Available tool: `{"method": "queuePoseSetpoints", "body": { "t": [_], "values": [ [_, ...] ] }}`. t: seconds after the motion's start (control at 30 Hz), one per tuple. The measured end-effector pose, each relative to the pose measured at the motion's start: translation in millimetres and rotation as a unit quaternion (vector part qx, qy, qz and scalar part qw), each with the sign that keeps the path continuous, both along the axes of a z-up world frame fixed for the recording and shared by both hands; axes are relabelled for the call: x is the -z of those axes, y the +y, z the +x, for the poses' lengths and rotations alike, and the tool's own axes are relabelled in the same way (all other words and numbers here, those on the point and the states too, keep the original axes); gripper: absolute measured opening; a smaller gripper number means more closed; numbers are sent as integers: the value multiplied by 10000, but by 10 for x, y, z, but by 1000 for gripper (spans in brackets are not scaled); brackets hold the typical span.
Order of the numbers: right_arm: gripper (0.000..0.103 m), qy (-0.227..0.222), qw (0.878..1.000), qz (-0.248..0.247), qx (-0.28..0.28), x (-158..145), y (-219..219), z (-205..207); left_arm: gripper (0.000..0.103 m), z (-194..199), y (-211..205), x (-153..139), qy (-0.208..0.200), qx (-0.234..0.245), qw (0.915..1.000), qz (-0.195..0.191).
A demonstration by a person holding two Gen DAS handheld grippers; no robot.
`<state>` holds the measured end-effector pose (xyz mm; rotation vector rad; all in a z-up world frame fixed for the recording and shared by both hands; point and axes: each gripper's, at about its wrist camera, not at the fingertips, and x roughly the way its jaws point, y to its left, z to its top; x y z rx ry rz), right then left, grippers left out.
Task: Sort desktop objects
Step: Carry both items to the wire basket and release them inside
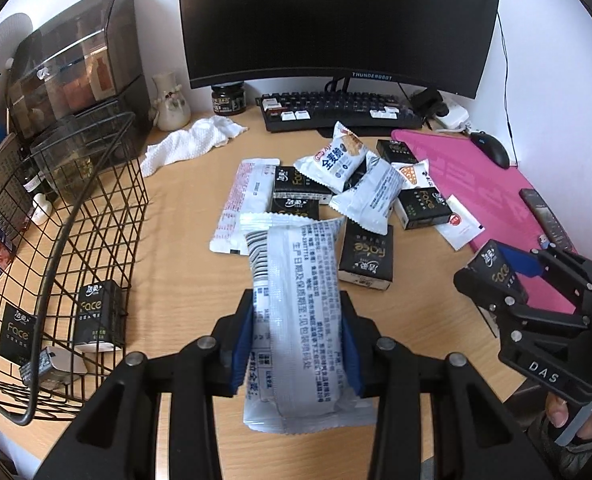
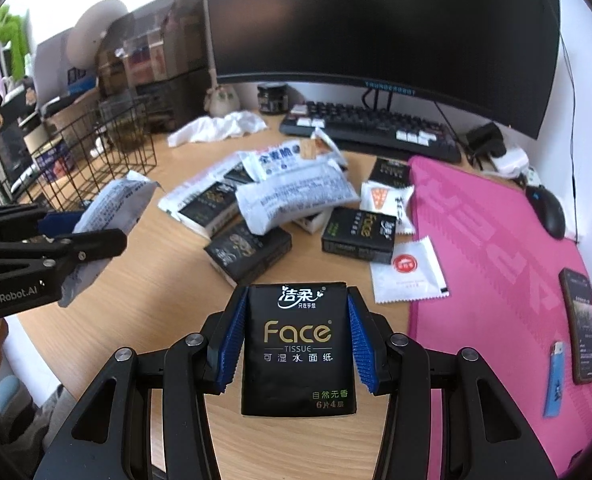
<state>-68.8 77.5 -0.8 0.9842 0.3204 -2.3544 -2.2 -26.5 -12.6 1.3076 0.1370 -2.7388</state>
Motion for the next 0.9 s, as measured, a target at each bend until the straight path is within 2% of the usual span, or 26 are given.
{"method": "queuePoseSetpoints", "body": {
  "t": [0.17,0.33,0.43,0.53,0.7,0.83,0.9],
  "values": [
    [46,57,9999,-69,-124,-96,-129,29,42,81,-65,-156,164,-30,9999,16],
    [46,393,9976,-202,-524,-416,-505,77,42,278,-325,-505,573,-292,9979,14],
    [46,572,9937,-338,-905,-644,-879,123,42,437,-633,-729,842,-654,9943,1],
    [47,698,9878,-418,-1325,-822,-1342,190,42,561,-1003,-832,888,-1136,9895,-76],
    [47,678,9764,-614,-1958,-934,-2130,375,42,736,-1617,-830,792,-1933,9778,-181],
    [47,567,9690,-628,-2319,-863,-2603,499,41,751,-2001,-669,614,-2301,9711,-145],
    [47,542,9701,-525,-2307,-787,-2776,524,42,739,-2144,-588,550,-2473,9673,-140]
  ]
}}
